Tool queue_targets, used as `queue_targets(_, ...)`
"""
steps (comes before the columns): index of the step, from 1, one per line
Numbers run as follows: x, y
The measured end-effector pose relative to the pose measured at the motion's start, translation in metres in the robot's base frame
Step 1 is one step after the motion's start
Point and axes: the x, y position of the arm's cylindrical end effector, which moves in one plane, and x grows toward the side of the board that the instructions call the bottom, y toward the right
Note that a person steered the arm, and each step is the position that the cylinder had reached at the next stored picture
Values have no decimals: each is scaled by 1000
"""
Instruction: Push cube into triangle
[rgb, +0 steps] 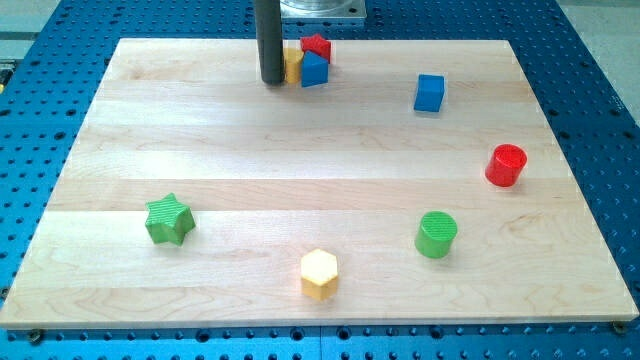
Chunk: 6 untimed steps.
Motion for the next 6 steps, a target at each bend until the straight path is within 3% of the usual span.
queue_targets(1,65,2)
queue_targets(2,97,54)
queue_targets(4,90,252)
queue_targets(6,52,250)
